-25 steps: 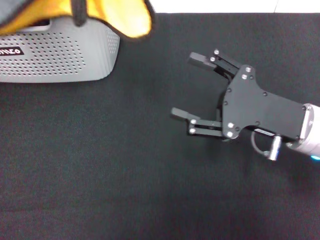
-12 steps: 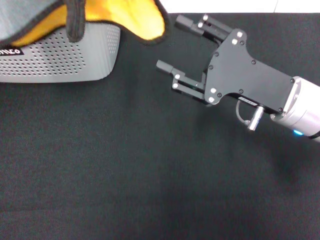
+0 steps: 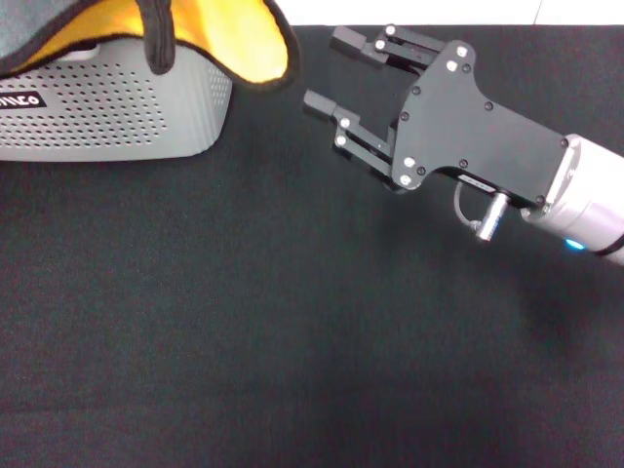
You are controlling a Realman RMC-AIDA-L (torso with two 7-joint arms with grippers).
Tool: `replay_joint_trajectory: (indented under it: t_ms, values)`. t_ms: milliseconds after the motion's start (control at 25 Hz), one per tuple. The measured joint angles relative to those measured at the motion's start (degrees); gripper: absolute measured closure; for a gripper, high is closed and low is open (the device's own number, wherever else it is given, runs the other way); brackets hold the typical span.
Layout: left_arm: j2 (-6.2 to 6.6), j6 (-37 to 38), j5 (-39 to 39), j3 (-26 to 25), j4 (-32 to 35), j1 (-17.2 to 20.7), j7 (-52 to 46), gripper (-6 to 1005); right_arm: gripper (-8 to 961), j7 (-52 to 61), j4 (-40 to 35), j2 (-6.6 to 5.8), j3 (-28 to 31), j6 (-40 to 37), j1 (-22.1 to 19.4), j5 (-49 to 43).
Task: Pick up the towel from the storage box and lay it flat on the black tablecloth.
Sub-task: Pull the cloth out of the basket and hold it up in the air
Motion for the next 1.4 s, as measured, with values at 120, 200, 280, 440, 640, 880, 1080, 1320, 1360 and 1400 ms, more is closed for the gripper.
replay_joint_trajectory:
  t_ms: [120,200,280,440,640,880,1080,1320,1360,1400]
  values:
    - [0.0,0.02,0.0,0.0,0.0,0.04,0.11,965,508,0.02,0.51,0.0,0.23,0.02,1.11,0.23]
    - [0.0,0.05,-0.01,-0.01,0.01,0.0,0.12,964,590,0.22,0.84,0.0,0.32,0.2,1.82,0.63]
    - [0.01,0.09,-0.01,0.02,0.02,-0.12,0.13,963,618,0.29,0.99,0.0,0.35,0.41,2.04,0.88]
    - [0.02,0.13,-0.04,0.08,0.03,-0.11,0.12,960,675,0.31,1.19,0.0,0.35,0.41,1.86,1.04]
    - [-0.06,0.32,-0.04,0.07,0.03,-0.03,0.12,957,675,1.26,1.29,0.0,0.35,0.63,1.97,1.1]
    - [-0.11,0.93,-0.04,0.08,0.03,-0.24,0.12,953,675,1.81,1.35,0.0,0.25,2.25,3.2,1.11]
    - [-0.21,1.34,-0.06,0.07,0.03,-0.28,0.11,950,678,2.39,2.63,0.0,-0.04,3.48,5.16,1.12]
    - [-0.39,1.46,-0.48,0.64,0.03,-0.34,-0.05,946,682,4.1,4.03,0.0,-0.27,3.55,6.52,0.86]
    - [-0.47,1.46,-0.5,0.69,0.03,-0.27,-0.04,945,682,4.39,4.03,0.0,-0.29,3.56,6.53,0.77]
    - [-0.47,1.46,-0.5,0.69,0.03,-0.27,-0.04,945,683,4.39,4.03,0.0,-0.29,3.56,6.53,0.77]
